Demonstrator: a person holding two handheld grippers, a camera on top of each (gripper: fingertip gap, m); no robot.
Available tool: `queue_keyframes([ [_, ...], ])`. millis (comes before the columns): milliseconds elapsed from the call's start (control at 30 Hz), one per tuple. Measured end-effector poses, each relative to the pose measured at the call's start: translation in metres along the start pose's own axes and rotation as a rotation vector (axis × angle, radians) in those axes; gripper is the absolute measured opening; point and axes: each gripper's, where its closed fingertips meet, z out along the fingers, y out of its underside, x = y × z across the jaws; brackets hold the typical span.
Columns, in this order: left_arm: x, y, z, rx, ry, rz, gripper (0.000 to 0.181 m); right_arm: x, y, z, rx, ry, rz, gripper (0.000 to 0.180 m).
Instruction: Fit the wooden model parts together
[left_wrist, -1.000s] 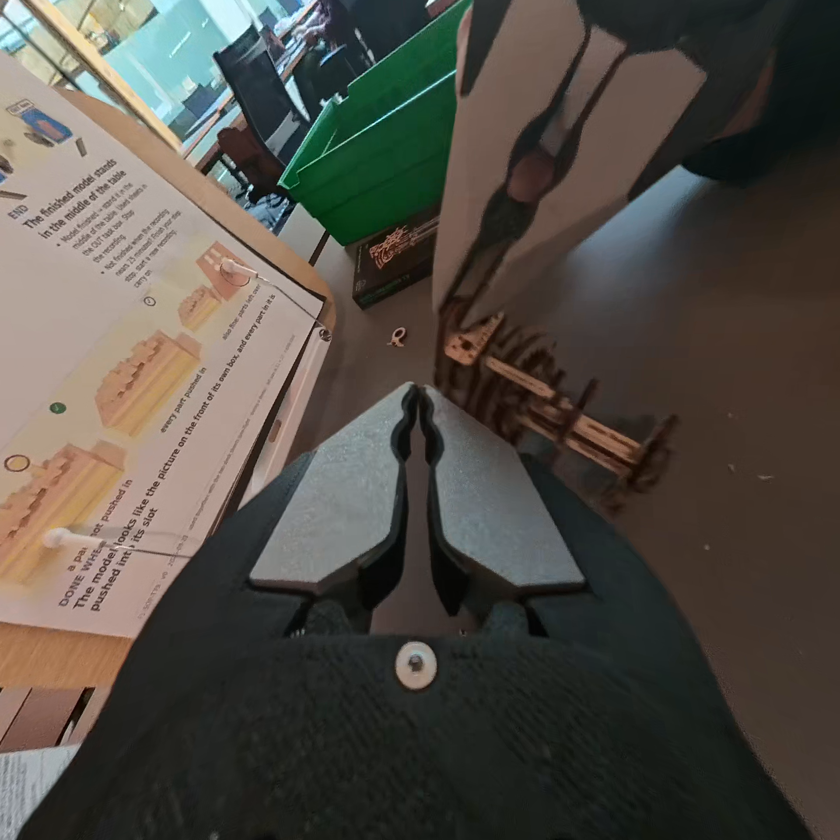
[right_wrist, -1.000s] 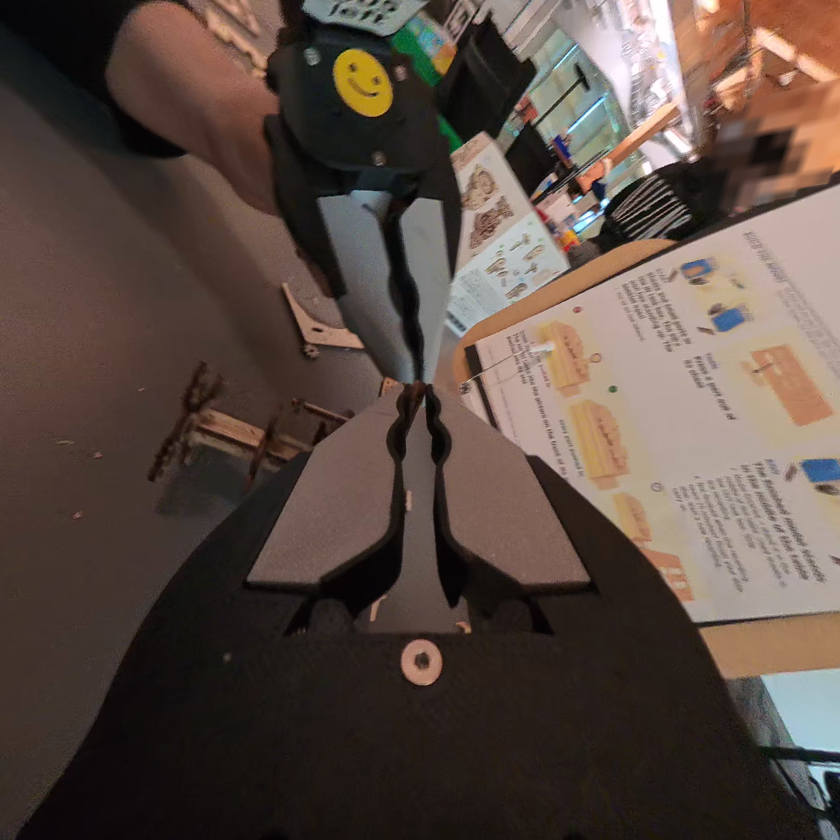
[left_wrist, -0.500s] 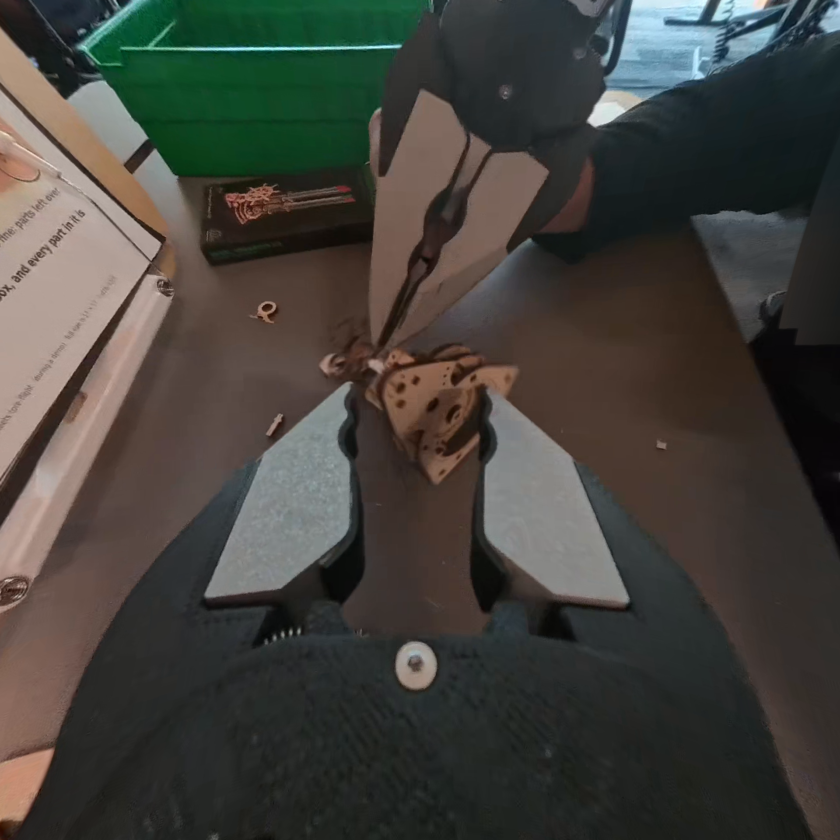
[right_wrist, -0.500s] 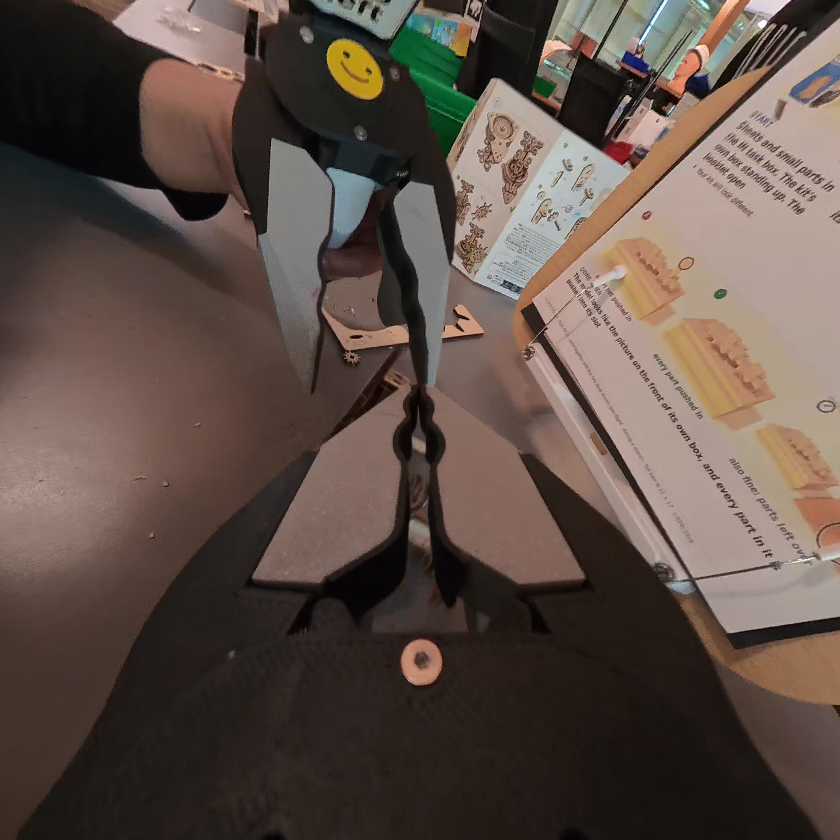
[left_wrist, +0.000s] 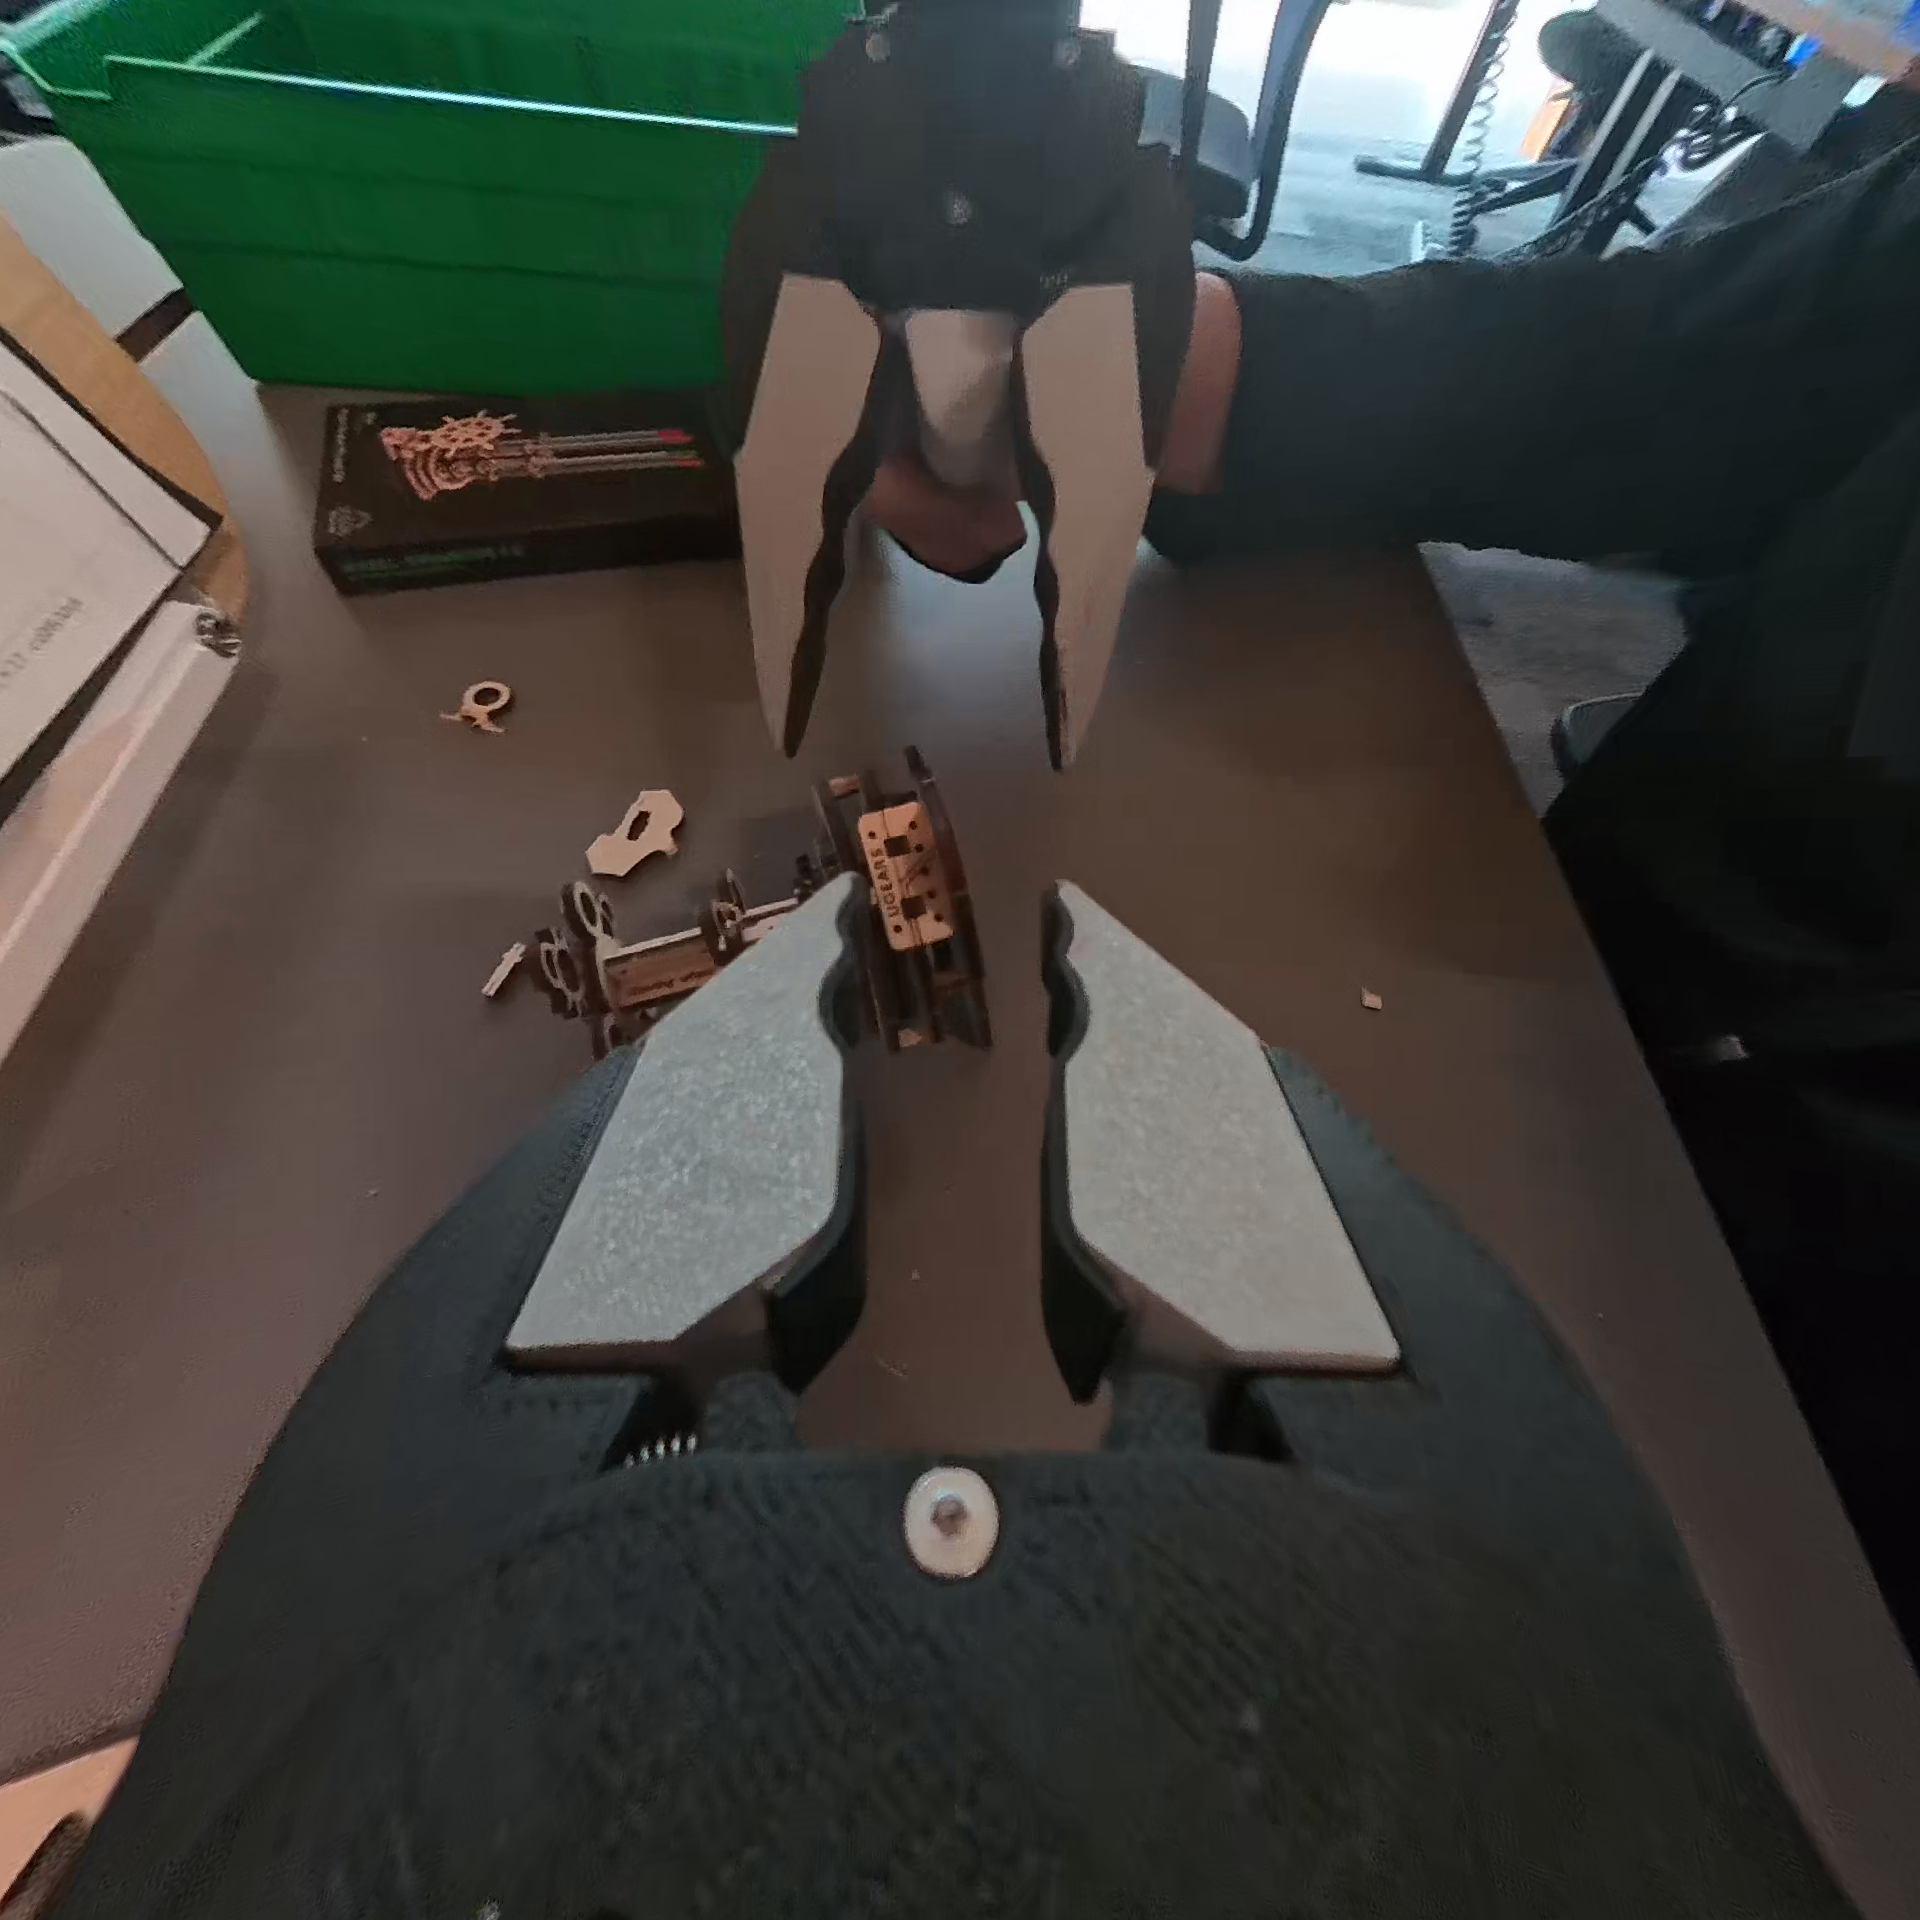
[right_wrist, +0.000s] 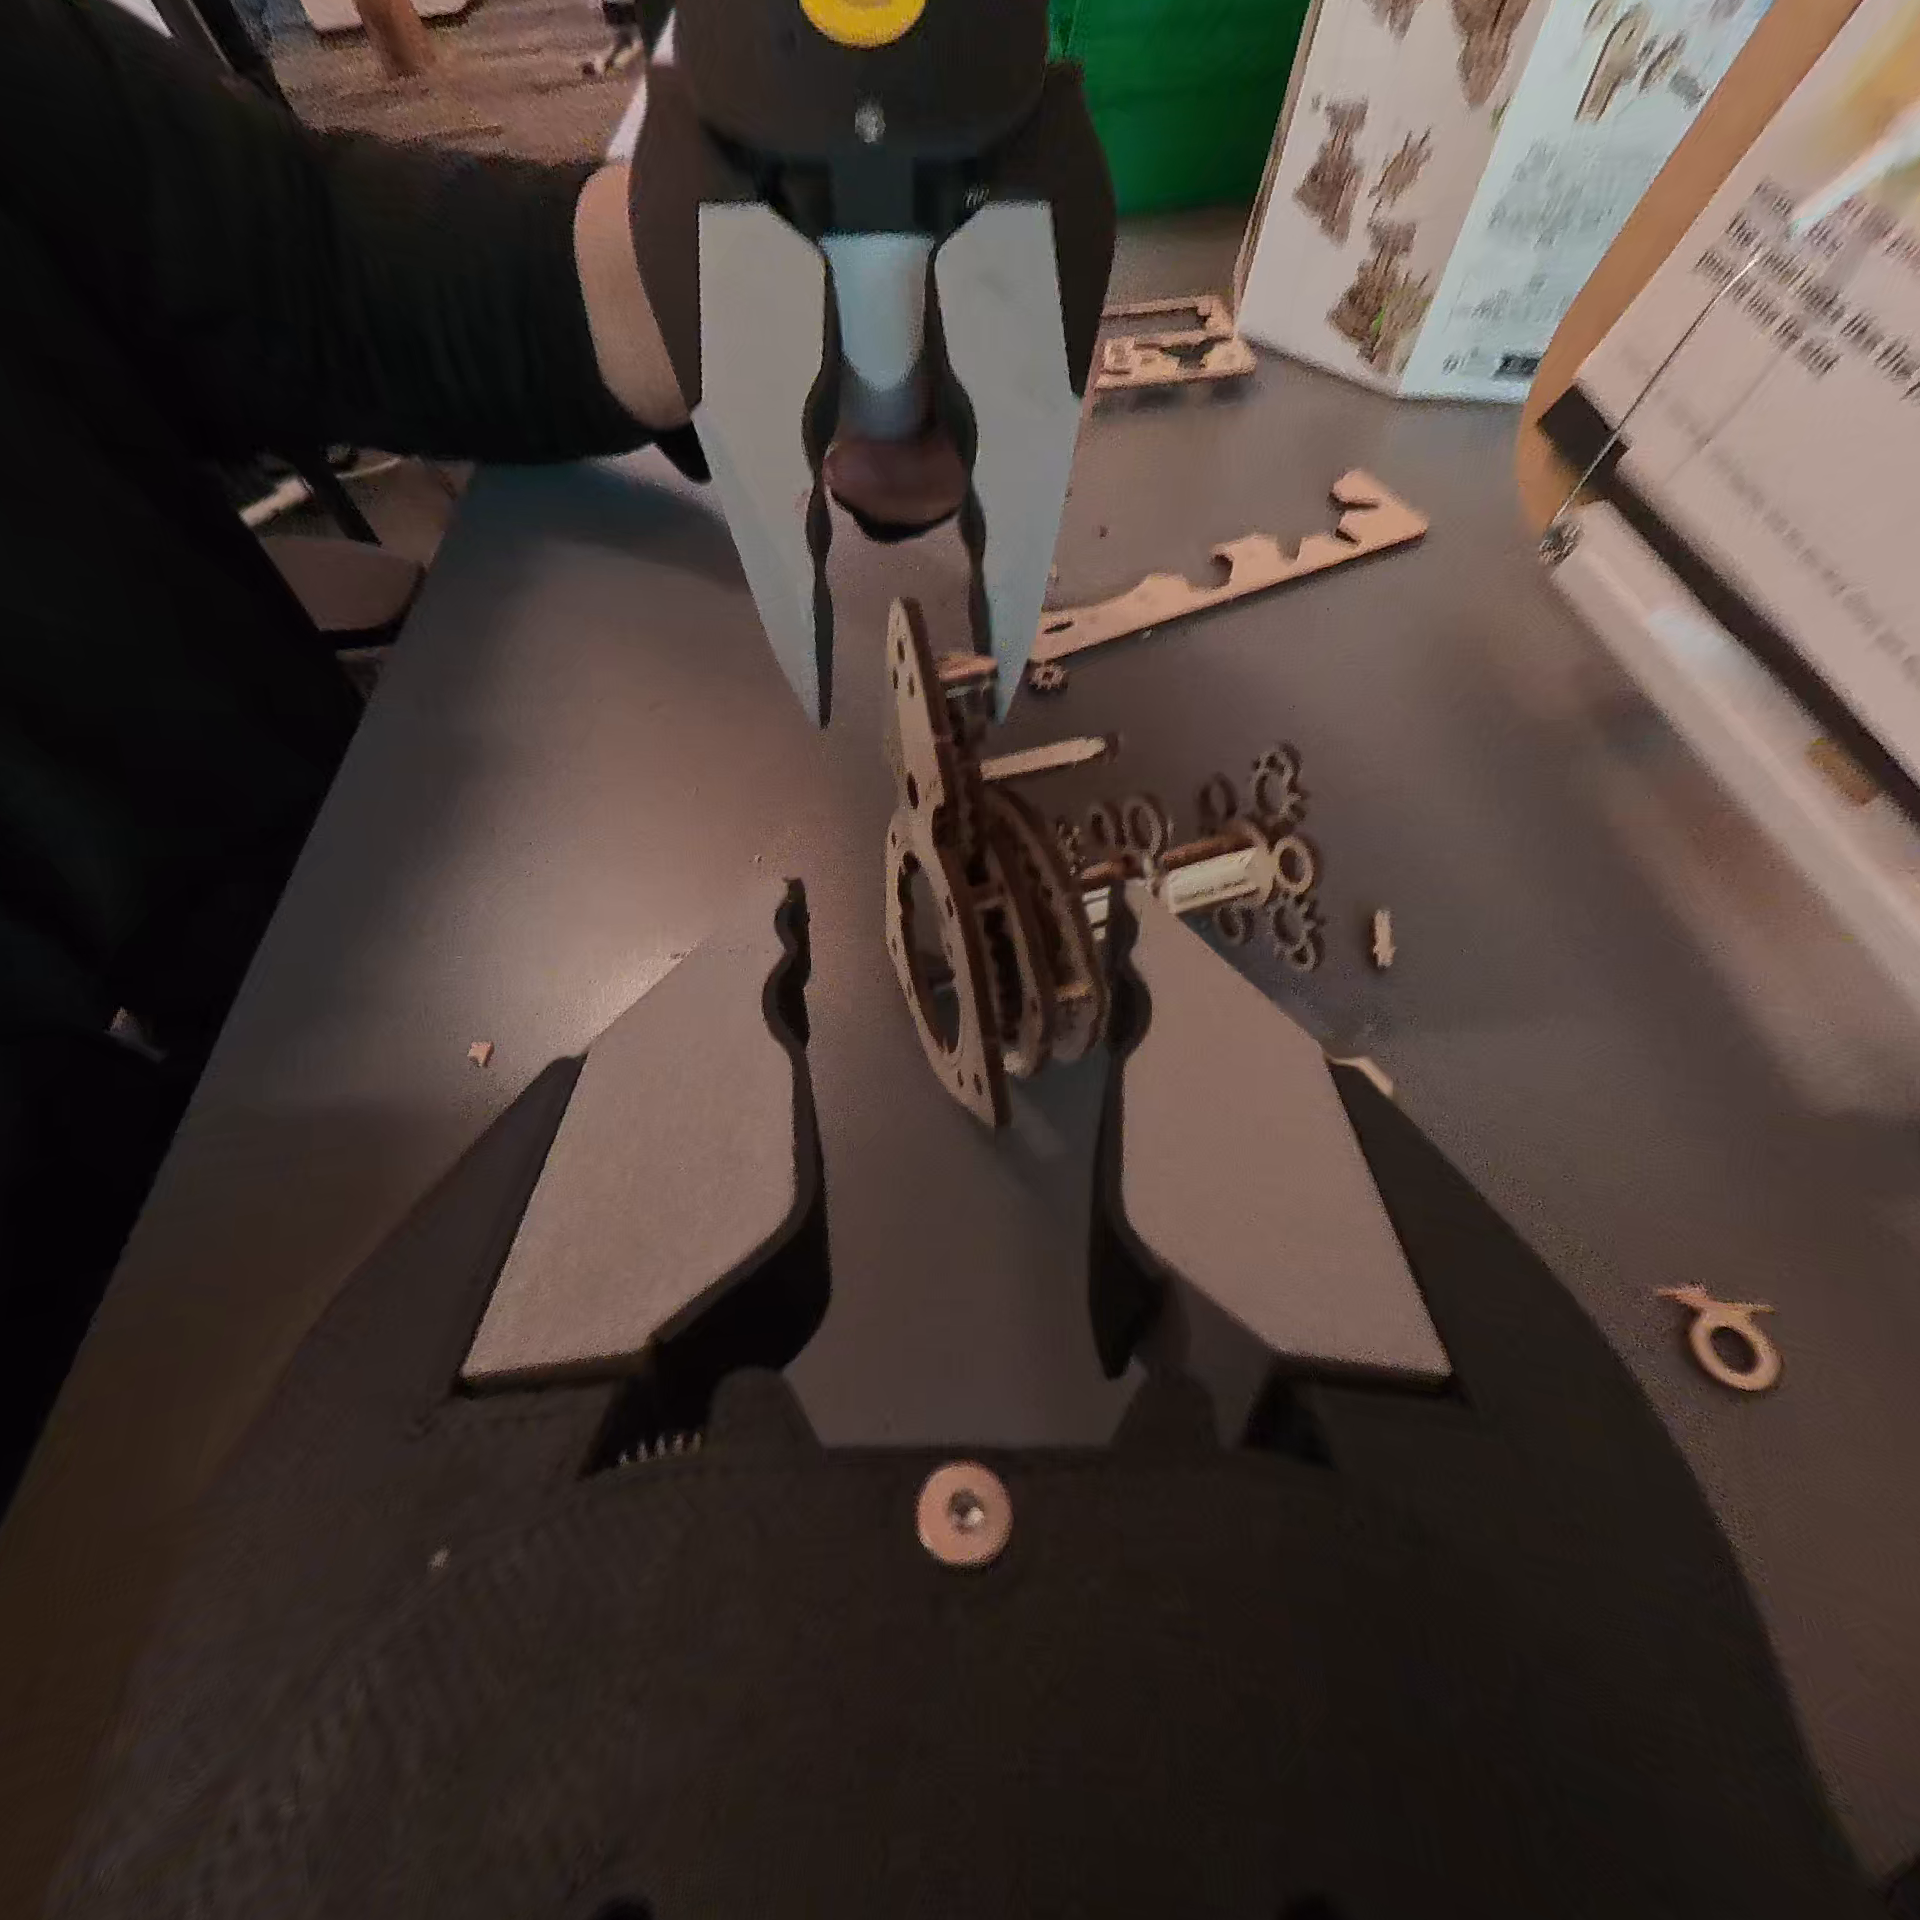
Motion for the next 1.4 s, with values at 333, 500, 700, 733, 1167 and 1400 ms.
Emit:
queue_keyframes([
  [333,-0.001,-0.001,0.008,0.040,0.087,-0.102,0.015,0.012,0.034,0.013,-0.145,0.029,0.034,0.032],
  [500,-0.011,-0.023,-0.004,0.159,0.147,-0.322,0.015,0.009,0.012,0.004,-0.034,-0.086,0.250,0.031],
  [700,-0.017,-0.028,-0.016,0.153,0.125,-0.397,0.045,0.010,-0.003,-0.003,0.069,-0.203,0.519,0.031],
  [733,-0.015,-0.027,-0.016,0.152,0.135,-0.419,0.052,0.008,-0.003,-0.002,0.072,-0.215,0.538,0.030],
  [1167,0.000,-0.003,0.002,0.100,0.130,-0.466,0.067,0.004,-0.009,0.011,0.109,-0.212,0.668,0.030],
  [1400,-0.002,-0.004,0.008,0.126,0.109,-0.437,0.045,-0.004,-0.014,0.017,0.111,-0.194,0.632,0.031],
])
